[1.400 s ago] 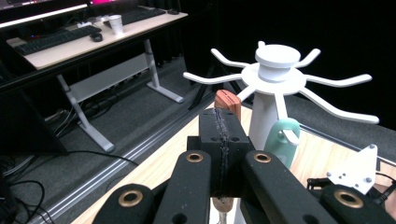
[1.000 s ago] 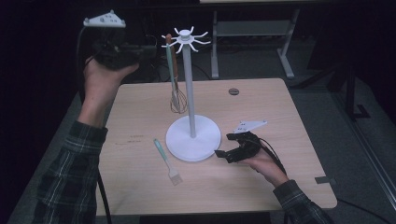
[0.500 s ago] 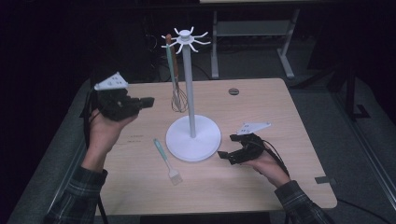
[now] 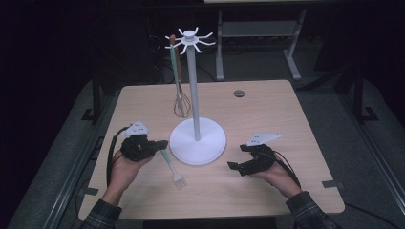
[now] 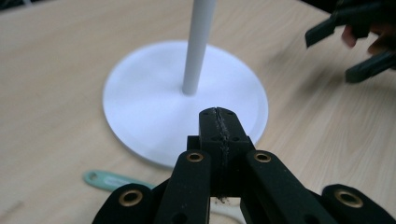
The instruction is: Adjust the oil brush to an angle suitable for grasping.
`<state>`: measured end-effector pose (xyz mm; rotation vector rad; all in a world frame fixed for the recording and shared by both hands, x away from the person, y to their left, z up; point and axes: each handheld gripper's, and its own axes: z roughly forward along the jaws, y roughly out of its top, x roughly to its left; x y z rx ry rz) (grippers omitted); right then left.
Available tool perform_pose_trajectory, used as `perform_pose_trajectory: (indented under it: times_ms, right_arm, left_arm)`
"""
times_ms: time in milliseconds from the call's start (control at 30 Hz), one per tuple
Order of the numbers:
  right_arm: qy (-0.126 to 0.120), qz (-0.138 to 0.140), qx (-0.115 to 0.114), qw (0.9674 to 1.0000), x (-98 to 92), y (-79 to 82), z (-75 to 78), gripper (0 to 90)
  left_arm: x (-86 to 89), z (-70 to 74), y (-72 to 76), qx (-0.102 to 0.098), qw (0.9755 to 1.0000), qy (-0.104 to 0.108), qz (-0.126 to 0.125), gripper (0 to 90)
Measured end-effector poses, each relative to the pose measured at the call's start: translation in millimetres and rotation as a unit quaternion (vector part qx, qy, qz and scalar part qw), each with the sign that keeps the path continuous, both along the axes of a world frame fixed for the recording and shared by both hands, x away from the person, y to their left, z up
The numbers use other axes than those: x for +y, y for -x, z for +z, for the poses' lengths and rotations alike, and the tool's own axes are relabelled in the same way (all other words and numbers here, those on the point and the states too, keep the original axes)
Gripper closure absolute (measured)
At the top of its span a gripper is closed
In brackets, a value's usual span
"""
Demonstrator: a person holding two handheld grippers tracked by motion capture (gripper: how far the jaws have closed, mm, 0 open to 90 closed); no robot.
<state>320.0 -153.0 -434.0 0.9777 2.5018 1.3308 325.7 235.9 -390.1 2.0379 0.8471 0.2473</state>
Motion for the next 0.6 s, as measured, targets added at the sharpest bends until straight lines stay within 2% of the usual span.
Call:
perform_pose_trajectory:
  times_ms: [67,200,233,300,500,600]
  right_arm:
    - [0.003,-0.001,-0.001,1.0000,-0.8,1.3,-1.2,13.6]
    - [0.003,-0.004,0.000,1.0000,-2.7,2.6,-3.1,13.6]
    - [0.003,-0.004,0.000,1.0000,-3.1,2.7,-3.5,13.6]
    - [0.003,-0.005,0.000,1.0000,-3.3,2.5,-4.2,13.7]
    - [0.006,-0.010,-0.003,0.9999,-3.9,1.9,-5.3,13.7]
    - [0.006,-0.012,-0.002,0.9999,-3.8,1.6,-5.4,13.7]
  left_arm:
    - [-3.3,-12.4,0.7,0.008,1.0000,-0.005,-0.002,90.0]
    - [-13.4,-35.6,0.3,0.026,0.9992,-0.029,-0.010,90.0]
    - [-14.6,-38.6,-0.3,0.026,0.9987,-0.041,-0.015,90.0]
    - [-18.4,-44.4,-0.7,0.033,0.9985,-0.042,-0.014,90.0]
    - [-27.1,-58.7,-3.1,0.050,0.9953,-0.077,-0.029,90.0]
    - [-30.8,-63.5,-3.0,0.057,0.9945,-0.082,-0.030,90.0]
